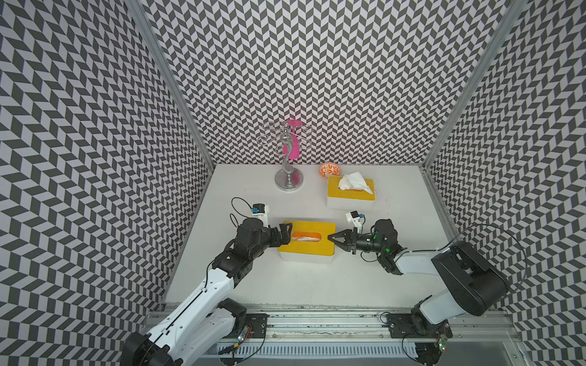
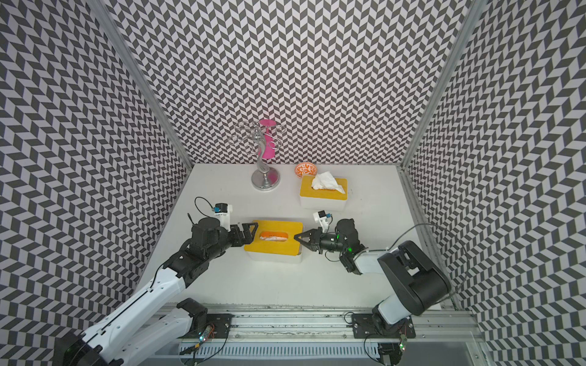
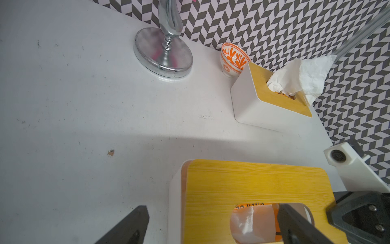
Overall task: Put the tissue paper into the tissue box
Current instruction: Close the box lid on the tissue box.
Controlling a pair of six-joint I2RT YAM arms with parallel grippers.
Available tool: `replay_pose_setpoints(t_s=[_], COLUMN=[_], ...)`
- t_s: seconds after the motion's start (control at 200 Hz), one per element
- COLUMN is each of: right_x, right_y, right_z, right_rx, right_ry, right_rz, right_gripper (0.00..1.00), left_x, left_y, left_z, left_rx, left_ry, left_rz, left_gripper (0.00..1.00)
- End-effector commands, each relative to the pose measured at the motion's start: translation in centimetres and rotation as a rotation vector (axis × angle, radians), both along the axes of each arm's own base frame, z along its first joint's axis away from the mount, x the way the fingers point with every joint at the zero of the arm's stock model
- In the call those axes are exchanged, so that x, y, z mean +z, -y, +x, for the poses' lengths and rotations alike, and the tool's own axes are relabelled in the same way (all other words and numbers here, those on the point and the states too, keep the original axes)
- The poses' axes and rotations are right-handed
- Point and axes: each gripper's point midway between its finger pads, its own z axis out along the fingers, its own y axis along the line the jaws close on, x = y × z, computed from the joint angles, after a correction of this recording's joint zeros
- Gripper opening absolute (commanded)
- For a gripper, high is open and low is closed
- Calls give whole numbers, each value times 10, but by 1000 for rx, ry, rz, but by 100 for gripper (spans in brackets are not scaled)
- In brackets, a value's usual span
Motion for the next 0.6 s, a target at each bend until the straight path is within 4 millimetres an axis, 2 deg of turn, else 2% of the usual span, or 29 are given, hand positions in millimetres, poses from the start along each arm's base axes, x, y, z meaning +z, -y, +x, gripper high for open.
replay_pose_setpoints(t_s=[0.0, 0.591], right_x=[18, 3], right_y=[1, 7], right_z=[2, 4], right_rx=[5, -3], right_ry=[77, 52], right_rz=[55, 32], right_gripper=[0, 0], left_x=[3, -1], left_y=[4, 5], left_z=[1, 1], left_rx=[-19, -26], left_ry=[17, 2], left_rz=[-4, 2], left_gripper=[100, 100])
